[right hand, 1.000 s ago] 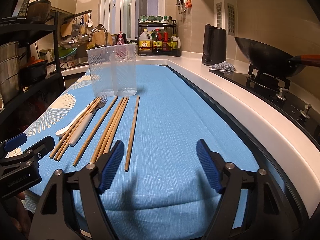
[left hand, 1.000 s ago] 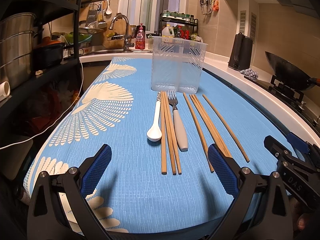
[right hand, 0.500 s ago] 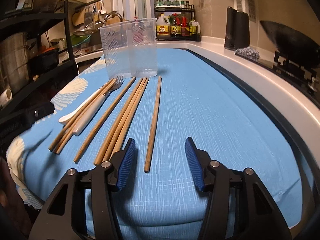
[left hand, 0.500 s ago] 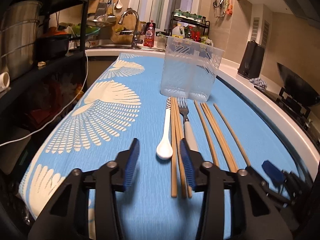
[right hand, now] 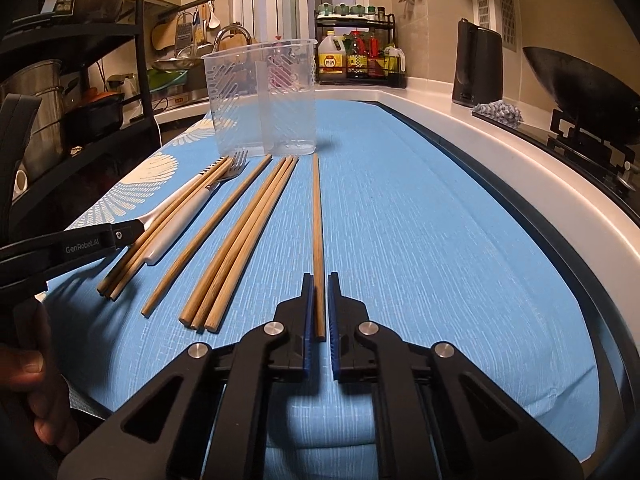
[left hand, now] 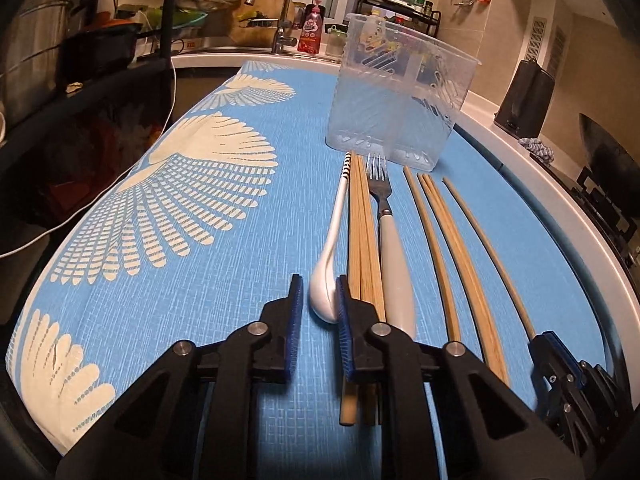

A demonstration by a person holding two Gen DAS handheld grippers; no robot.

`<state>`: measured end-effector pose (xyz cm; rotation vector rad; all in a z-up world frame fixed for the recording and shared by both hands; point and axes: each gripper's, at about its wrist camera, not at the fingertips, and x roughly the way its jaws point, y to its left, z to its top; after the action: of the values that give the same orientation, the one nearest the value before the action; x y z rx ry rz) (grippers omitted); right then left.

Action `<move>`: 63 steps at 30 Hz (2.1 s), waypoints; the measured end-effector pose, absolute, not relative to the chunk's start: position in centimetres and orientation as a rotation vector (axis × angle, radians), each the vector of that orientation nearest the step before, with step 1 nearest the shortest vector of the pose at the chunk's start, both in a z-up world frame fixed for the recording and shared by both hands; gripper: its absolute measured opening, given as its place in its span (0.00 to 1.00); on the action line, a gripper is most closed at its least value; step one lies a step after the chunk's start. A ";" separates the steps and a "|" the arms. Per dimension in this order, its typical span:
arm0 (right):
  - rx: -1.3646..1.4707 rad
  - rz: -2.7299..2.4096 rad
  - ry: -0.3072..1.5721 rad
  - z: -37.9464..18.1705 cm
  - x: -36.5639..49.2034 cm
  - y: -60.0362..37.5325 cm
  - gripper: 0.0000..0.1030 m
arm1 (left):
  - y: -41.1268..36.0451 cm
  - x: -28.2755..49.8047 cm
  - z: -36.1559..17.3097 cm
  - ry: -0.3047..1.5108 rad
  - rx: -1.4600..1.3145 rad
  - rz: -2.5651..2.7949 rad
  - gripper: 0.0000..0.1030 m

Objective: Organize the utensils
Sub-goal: 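Grasp the white spoon with the left gripper while the right gripper grasps a wooden chopstick, then carry the spoon into the clear container with the left gripper while the right drops its chopstick in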

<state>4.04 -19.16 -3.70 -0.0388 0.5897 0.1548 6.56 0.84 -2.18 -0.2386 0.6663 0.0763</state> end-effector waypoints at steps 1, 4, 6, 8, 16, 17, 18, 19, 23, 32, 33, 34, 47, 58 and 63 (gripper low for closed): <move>-0.038 0.153 0.589 -3.7 4.0 -19.1 0.07 | 0.7 6.5 -2.2 0.672 -0.232 0.078 0.14; -0.044 0.148 0.585 -3.8 3.8 -19.1 0.06 | 0.6 6.4 -2.1 0.677 -0.225 0.084 0.13; -0.047 0.143 0.586 -3.7 3.6 -19.0 0.05 | 1.0 6.0 -2.1 0.676 -0.228 0.104 0.11; -0.040 0.129 0.584 -3.6 3.4 -19.3 0.05 | 1.6 5.5 -2.0 0.669 -0.235 0.124 0.10; -0.037 0.094 0.588 -3.7 2.7 -19.9 0.08 | 1.0 3.7 -2.3 0.645 -0.143 0.125 0.11; -0.034 0.093 0.588 -3.8 2.7 -19.9 0.08 | 1.1 3.6 -2.4 0.641 -0.142 0.124 0.11; -0.033 0.092 0.587 -3.8 2.7 -19.9 0.08 | 1.1 3.6 -2.4 0.637 -0.140 0.125 0.11; -0.036 0.091 0.585 -3.8 2.7 -19.9 0.08 | 1.0 3.6 -2.5 0.631 -0.134 0.128 0.11; -0.035 0.093 0.578 -3.9 2.6 -19.9 0.08 | 0.6 3.7 -2.7 0.624 -0.106 0.137 0.13; -0.037 0.097 0.571 -3.8 2.5 -19.9 0.05 | 0.6 3.7 -2.7 0.624 -0.100 0.137 0.13; -0.039 0.096 0.570 -3.8 2.5 -19.9 0.05 | 0.6 3.7 -2.7 0.624 -0.102 0.137 0.13; -0.043 0.095 0.570 -3.8 2.5 -19.8 0.05 | 0.6 3.7 -2.7 0.624 -0.104 0.136 0.13; -0.060 0.092 0.567 -3.8 2.5 -19.5 0.05 | 0.3 3.6 -2.7 0.614 -0.081 0.135 0.13; -0.077 0.088 0.489 0.4 0.8 -19.6 0.05 | 0.6 2.5 -0.5 0.547 -0.088 0.127 0.11; -0.084 0.088 0.426 3.6 -0.1 -20.0 0.05 | 0.7 1.2 1.5 0.481 -0.071 0.129 0.11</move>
<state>-0.08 -19.99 3.59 -0.0845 0.4260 0.0881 1.20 0.70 1.45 -0.0710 0.4811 0.1288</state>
